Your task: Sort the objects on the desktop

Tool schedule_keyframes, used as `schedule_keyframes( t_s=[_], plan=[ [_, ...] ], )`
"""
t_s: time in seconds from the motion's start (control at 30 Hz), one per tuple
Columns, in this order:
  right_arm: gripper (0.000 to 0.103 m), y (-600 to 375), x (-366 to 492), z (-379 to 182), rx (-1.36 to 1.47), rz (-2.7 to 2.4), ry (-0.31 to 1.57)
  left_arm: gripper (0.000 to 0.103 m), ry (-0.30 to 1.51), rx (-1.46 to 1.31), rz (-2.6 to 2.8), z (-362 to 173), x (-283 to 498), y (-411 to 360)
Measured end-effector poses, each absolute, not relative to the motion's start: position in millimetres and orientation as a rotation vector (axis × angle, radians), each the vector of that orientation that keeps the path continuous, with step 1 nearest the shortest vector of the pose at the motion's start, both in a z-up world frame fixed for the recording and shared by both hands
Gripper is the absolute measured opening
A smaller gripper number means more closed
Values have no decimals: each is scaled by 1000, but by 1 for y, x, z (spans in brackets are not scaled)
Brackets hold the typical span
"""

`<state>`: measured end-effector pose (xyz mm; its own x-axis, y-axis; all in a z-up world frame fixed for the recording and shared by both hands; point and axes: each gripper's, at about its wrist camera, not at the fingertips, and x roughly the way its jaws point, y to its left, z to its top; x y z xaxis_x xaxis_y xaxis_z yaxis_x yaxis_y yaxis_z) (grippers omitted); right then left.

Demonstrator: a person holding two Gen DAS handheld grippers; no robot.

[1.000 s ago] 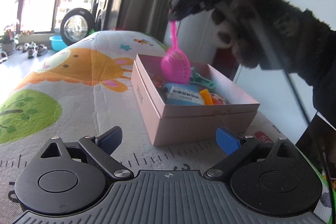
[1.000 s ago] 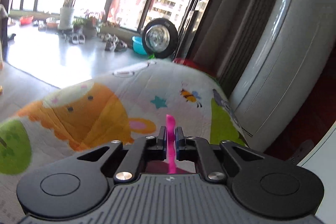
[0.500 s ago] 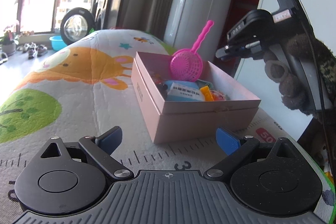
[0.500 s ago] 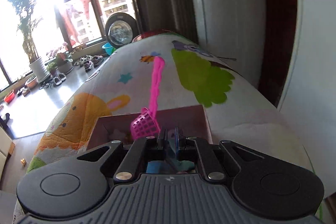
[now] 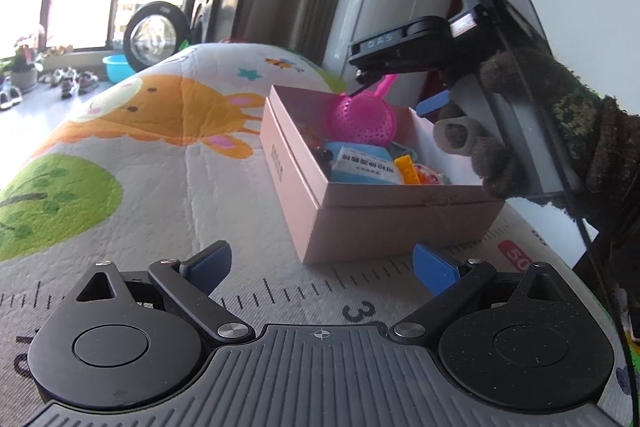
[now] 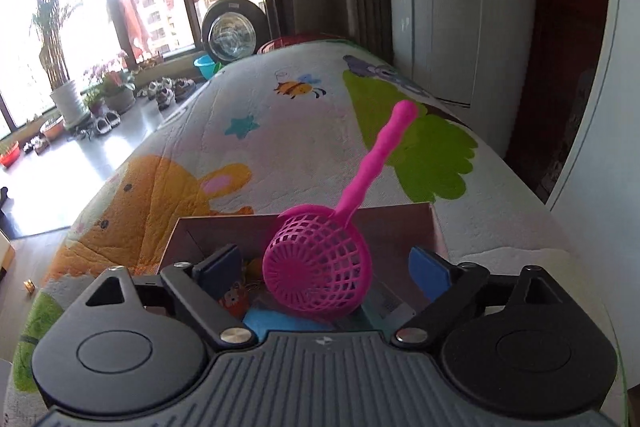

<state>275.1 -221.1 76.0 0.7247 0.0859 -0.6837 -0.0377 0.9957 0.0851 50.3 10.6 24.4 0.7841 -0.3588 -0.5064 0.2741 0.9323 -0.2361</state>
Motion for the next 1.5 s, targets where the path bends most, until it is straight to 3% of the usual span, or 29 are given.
schedule_keyframes(
  t_s=[0.1, 0.17, 0.2, 0.43, 0.6, 0.7, 0.8, 0.9, 1.07, 1.2, 1.5],
  plan=[
    [91, -199, 288, 60, -34, 16, 798, 100, 578, -159, -338, 25, 51, 12],
    [82, -190, 298, 51, -83, -10, 837, 101, 581, -163, -335, 25, 51, 13],
    [72, -189, 300, 49, -92, -6, 852, 101, 584, -164, -333, 25, 51, 14],
    [72, -202, 274, 85, -41, 55, 819, 101, 622, -145, -318, 21, 52, 11],
    [73, -219, 251, 117, 170, 221, 968, 102, 642, -136, -329, 18, 52, 8],
    [84, -224, 248, 109, 254, 241, 1094, 102, 651, -122, -335, 16, 51, 5],
    [85, -233, 242, 104, 271, 208, 1093, 102, 655, -111, -343, 14, 50, 4],
    [87, -245, 222, 106, 256, 180, 1013, 102, 661, -96, -348, 13, 50, 2],
    [102, -260, 150, 114, 109, 166, 752, 102, 664, -71, -353, 10, 50, -3],
    [103, -264, 93, 94, -20, 185, 678, 103, 673, -62, -350, 9, 51, -6],
    [103, -265, 58, 20, -7, 215, 774, 103, 719, 7, -138, 7, 32, -12]
  ],
)
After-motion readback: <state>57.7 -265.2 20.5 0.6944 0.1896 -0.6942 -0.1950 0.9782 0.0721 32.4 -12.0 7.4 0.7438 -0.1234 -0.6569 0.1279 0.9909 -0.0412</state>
